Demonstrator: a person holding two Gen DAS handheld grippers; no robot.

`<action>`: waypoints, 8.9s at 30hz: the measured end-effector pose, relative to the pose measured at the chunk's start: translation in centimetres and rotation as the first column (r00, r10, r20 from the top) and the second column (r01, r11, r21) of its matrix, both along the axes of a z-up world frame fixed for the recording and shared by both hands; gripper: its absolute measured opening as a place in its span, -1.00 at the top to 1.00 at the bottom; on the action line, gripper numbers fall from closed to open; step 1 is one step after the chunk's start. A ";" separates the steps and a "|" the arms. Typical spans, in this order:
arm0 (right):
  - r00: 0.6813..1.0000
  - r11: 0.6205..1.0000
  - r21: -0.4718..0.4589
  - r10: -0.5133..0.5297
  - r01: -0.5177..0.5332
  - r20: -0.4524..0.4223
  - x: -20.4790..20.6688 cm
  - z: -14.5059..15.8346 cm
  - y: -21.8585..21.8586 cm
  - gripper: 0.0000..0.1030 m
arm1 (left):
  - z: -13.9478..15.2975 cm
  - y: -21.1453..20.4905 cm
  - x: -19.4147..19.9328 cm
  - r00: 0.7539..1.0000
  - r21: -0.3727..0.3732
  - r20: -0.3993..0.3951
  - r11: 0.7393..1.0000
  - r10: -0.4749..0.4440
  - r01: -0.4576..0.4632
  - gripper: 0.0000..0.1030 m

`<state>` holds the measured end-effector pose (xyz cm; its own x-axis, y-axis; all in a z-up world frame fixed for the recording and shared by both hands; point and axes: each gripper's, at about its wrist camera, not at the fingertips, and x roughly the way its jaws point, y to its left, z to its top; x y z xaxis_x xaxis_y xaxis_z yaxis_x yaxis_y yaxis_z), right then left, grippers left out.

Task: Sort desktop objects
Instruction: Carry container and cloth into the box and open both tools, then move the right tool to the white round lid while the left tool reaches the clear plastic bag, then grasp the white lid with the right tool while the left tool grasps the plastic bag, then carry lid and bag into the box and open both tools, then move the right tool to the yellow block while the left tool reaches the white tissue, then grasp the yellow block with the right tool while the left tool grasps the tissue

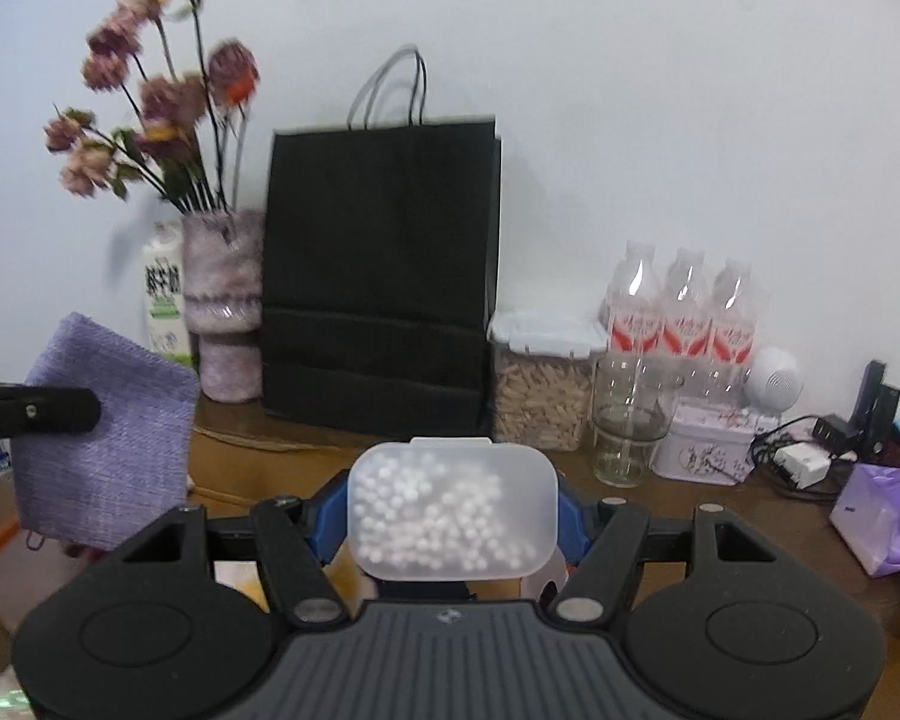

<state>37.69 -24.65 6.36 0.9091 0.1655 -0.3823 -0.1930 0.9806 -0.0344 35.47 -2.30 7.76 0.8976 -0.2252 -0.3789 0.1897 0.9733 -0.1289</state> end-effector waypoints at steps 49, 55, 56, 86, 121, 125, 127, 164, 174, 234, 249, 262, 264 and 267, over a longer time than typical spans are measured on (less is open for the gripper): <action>0.996 0.999 0.012 0.052 -0.051 -0.078 -0.6 -1.0 1.2 -1.00 | -2.7 -0.7 -0.3 0.989 0.200 0.025 0.969 0.146 -0.148 -1.00; 0.996 0.998 0.017 0.059 -0.058 -0.063 -2.8 -0.3 1.3 -1.00 | -1.9 -0.8 -2.1 0.987 0.191 0.037 0.969 0.154 -0.159 -1.00; 0.996 0.998 0.015 0.059 -0.059 -0.060 -3.1 -0.2 1.3 -1.00 | -1.8 -0.8 -2.5 0.987 0.191 0.038 0.969 0.156 -0.160 -1.00; 0.975 0.997 -0.052 0.044 -0.056 -0.220 -13.4 -6.8 0.1 -1.00 | -5.8 1.9 -12.4 0.990 0.149 -0.053 0.981 0.130 -0.120 -1.00; 0.980 0.991 0.005 0.130 -0.131 -0.151 -15.5 -7.3 -0.3 0.25 | -7.6 0.2 -12.9 0.998 0.086 -0.034 0.995 0.054 -0.051 0.34; 0.984 0.992 0.027 0.127 -0.125 -0.124 -15.7 -6.7 -0.5 0.25 | -6.6 0.6 -13.5 0.997 0.061 0.009 0.995 0.077 -0.077 0.34; 0.986 0.992 0.040 0.122 -0.118 -0.112 -15.7 -6.2 -0.7 0.25 | -5.9 0.7 -13.8 0.996 0.052 0.033 0.995 0.078 -0.079 0.34; 0.998 0.998 0.059 0.018 -0.014 -0.058 -3.3 -3.1 0.1 0.25 | -4.4 0.0 -3.3 0.981 0.047 0.034 0.980 0.190 -0.191 0.34; 0.997 0.999 0.049 0.011 -0.007 -0.078 -3.3 -4.3 0.3 0.24 | -5.0 0.0 -3.1 0.980 0.090 0.010 0.976 0.197 -0.197 0.28; 0.996 0.998 -0.036 0.056 -0.059 -0.070 -9.1 -3.1 3.1 -1.00 | -4.8 0.1 -9.2 0.973 0.128 0.130 0.970 0.190 -0.207 -1.00; 0.982 0.990 -0.028 0.134 -0.139 -0.133 -15.6 -5.1 2.6 -1.00 | -5.7 2.7 -14.2 0.978 0.112 0.043 0.972 0.202 -0.206 -1.00; 0.953 0.975 -0.048 0.203 -0.219 -0.227 -21.3 -7.1 1.9 -0.68 | -6.9 5.0 -18.3 0.976 0.156 -0.034 0.966 0.215 -0.207 -1.00; 0.946 0.973 -0.038 0.213 -0.229 -0.244 -21.5 -7.4 1.8 -0.56 | -7.2 5.0 -18.8 0.976 0.165 -0.042 0.965 0.213 -0.203 -1.00; 0.938 0.971 -0.022 0.226 -0.240 -0.264 -21.6 -7.6 2.0 -0.26 | -7.6 5.2 -19.3 0.976 0.159 -0.054 0.967 0.211 -0.200 -1.00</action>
<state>16.12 -22.67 -1.29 0.7169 0.3336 -0.6122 -0.4246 0.9054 -0.0038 16.13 2.90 0.20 0.8886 0.0262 -0.4579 -0.0206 0.9996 0.0171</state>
